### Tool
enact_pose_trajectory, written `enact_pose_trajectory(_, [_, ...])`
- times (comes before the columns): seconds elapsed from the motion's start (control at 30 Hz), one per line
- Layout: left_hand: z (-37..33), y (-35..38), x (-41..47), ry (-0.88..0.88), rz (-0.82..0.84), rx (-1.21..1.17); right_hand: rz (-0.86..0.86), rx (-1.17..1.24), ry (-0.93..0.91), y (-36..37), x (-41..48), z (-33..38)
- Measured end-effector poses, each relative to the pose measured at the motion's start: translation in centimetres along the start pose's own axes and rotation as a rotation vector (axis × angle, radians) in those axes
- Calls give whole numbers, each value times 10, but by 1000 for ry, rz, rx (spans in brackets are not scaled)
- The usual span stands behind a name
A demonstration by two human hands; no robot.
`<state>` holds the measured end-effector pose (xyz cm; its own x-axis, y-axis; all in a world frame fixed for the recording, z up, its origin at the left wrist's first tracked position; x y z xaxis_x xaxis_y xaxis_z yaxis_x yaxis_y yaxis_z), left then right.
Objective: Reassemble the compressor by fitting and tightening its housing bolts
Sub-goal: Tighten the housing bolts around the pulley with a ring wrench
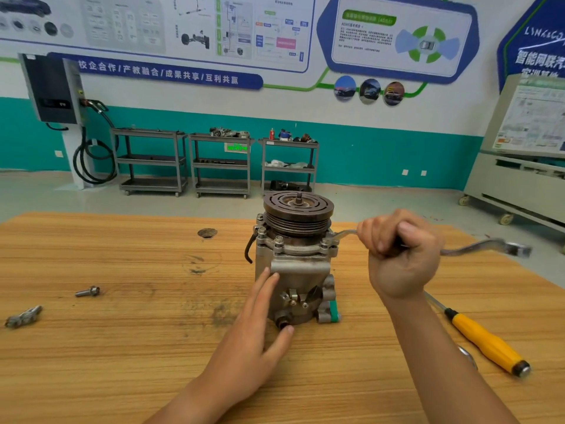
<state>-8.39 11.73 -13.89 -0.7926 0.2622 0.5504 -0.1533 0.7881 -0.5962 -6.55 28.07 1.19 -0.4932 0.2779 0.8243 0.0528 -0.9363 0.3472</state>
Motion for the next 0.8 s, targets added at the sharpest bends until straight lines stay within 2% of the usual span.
enact_pose_trajectory(0.13, [3,2,-1,-11,-12,-23,121,-90,-60,6,-17,-8])
enact_pose_trajectory(0.33, [7,5,-1,-24,-22,-67,227,-140,11,3,-24,-12])
enact_pose_trajectory(0.43, [9,6,-1,-34,-28,-98,160,-138,95,-21,-24,-13])
enact_pose_trajectory(0.6, [8,6,0,-45,-46,-120,-52,-54,414,-61,-7,-36])
enact_pose_trajectory(0.7, [9,5,0,-61,-43,-137,-135,21,477,-60,6,-48])
enact_pose_trajectory(0.8, [10,4,-1,-69,-41,-144,-176,111,451,-49,2,-48])
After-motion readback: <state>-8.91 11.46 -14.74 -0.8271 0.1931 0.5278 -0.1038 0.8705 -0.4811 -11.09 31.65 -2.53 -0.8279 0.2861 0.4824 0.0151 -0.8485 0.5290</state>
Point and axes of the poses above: each hand's wrist, its own x-axis towards the middle knuckle, its own y-axis out of the palm, z = x × y, the point moved 7 cm from there along x, towards the middle knuckle, and after that the axes turned 8 degrees about -z, right-handed, at the moved point
